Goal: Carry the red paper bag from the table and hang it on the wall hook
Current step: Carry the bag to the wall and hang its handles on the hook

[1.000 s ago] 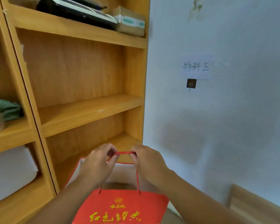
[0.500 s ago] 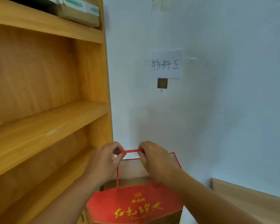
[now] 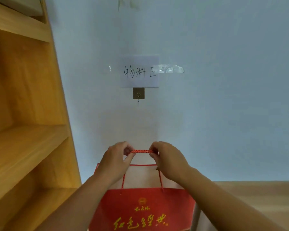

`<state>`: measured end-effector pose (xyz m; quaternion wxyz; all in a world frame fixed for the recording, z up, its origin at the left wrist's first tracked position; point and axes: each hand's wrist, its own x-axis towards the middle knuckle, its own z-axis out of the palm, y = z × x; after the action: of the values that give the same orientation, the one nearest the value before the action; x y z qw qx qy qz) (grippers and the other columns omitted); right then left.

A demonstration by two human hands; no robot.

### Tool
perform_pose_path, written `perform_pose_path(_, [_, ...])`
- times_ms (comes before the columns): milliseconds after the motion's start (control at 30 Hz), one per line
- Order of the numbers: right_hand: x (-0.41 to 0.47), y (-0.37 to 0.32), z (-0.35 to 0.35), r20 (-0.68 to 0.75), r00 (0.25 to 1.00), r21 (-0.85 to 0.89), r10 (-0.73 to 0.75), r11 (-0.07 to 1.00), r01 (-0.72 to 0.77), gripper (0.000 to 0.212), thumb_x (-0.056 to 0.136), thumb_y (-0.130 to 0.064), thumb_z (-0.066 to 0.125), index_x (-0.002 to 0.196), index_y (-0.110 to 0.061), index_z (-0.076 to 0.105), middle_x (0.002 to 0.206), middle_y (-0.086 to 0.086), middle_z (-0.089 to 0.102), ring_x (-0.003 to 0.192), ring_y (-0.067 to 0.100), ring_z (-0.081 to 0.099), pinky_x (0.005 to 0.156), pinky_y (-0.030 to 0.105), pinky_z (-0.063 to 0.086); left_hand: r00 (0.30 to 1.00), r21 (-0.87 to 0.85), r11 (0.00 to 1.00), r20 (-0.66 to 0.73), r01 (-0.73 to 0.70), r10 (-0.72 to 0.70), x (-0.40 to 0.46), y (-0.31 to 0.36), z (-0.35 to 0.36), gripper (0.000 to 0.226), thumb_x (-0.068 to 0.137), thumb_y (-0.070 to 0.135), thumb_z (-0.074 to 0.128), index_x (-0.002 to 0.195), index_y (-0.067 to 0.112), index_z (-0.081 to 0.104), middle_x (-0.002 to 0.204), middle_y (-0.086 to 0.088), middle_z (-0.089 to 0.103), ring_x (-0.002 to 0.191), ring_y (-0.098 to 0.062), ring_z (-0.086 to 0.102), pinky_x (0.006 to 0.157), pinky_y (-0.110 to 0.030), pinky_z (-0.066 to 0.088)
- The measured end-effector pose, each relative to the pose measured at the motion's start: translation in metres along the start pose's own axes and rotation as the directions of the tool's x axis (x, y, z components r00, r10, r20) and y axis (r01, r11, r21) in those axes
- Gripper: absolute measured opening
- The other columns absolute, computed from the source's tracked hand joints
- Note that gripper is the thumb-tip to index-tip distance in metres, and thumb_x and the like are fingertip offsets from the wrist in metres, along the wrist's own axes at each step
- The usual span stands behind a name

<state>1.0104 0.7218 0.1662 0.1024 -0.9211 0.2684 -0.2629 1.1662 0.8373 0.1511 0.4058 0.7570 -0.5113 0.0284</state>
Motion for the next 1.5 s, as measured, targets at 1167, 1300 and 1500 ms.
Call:
perform_pose_path(1167, [0.287,0.081,0.056,-0.195,0.979,0.079,0.056,0.996,-0.041,0.003,0.095,-0.023,0.068,0.098,-0.022,0.067,0.092,-0.003,0.073,0.083,0.016,0.067,0.078,0.040,0.060,0.988,-0.041,0.998,-0.151,-0.045,0.039,0.293,-0.096,0.045,0.006,0.091,0.026,0.073,0.097,0.024,0.073,0.086,0.011,0.070,0.080,-0.006,0.065,0.073,-0.022,0.056])
perform_pose_path(1300, [0.309,0.087,0.062,-0.229,0.971,0.094,0.065,0.995,-0.044,0.004,0.095,-0.025,0.069,0.097,-0.022,0.068,0.091,-0.002,0.073,0.081,0.015,0.066,0.077,0.037,0.060,0.983,-0.032,0.999,-0.180,-0.040,0.034,0.315,-0.101,0.049,0.008,0.090,0.026,0.074,0.098,0.022,0.073,0.090,0.006,0.073,0.082,-0.008,0.065,0.074,-0.025,0.058])
perform_pose_path(1500, [0.325,0.092,0.067,-0.292,0.956,0.071,0.000,0.997,0.022,0.004,0.095,-0.023,0.065,0.095,-0.020,0.068,0.089,-0.003,0.073,0.083,0.019,0.064,0.073,0.039,0.055,0.969,-0.057,0.995,-0.239,-0.084,0.068,0.328,-0.109,0.048,0.005,0.090,0.025,0.074,0.095,0.024,0.074,0.087,0.008,0.073,0.082,-0.007,0.066,0.075,-0.032,0.060])
